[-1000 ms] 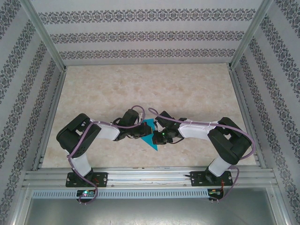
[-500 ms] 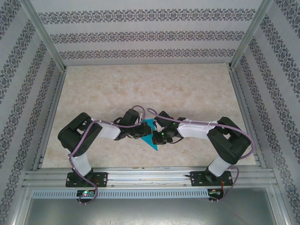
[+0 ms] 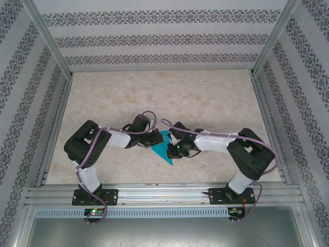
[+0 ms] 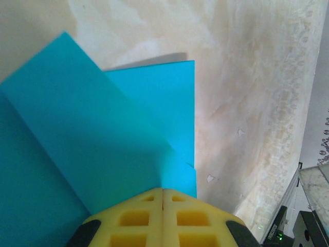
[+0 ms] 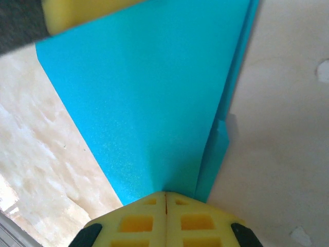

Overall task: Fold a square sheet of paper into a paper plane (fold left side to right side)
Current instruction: Fourth fold the wing at the center of the table.

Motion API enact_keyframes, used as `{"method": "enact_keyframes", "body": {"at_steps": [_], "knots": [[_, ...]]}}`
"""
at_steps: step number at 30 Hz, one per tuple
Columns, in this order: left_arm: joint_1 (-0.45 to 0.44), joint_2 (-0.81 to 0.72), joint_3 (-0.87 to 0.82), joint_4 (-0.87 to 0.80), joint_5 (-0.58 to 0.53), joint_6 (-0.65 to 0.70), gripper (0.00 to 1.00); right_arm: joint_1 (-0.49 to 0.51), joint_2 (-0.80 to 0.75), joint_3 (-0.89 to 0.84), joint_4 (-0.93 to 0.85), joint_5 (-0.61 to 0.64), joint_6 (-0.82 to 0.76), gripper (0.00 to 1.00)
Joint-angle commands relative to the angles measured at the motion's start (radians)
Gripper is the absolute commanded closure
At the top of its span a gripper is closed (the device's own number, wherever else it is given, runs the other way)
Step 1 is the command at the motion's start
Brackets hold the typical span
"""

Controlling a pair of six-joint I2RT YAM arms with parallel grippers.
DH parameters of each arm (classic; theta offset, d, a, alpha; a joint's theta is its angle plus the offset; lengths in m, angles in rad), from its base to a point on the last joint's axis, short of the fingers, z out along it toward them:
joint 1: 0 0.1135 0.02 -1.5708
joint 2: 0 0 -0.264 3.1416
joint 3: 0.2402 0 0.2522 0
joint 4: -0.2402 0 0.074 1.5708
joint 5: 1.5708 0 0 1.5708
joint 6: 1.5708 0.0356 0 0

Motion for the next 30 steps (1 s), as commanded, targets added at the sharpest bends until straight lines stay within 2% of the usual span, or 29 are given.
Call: {"method": "enact_keyframes", "body": {"at_steps": [1, 13, 22, 30], "knots": [[0.059, 0.025, 0.021, -0.061, -0.068, 0.068, 0.97, 0.012, 0.081, -0.059, -0.166, 0.122, -0.015, 1.00], [0.180, 0.059, 0.106, -0.154, -0.064, 0.162, 0.97, 0.015, 0.076, -0.059, -0.174, 0.125, -0.010, 1.00], [0.230, 0.081, 0.160, -0.209, -0.055, 0.201, 0.97, 0.017, 0.073, -0.059, -0.175, 0.127, -0.005, 1.00], [0.225, -0.086, 0.081, -0.195, -0.051, 0.219, 0.97, 0.017, 0.065, -0.054, -0.155, 0.122, 0.008, 1.00]]}}
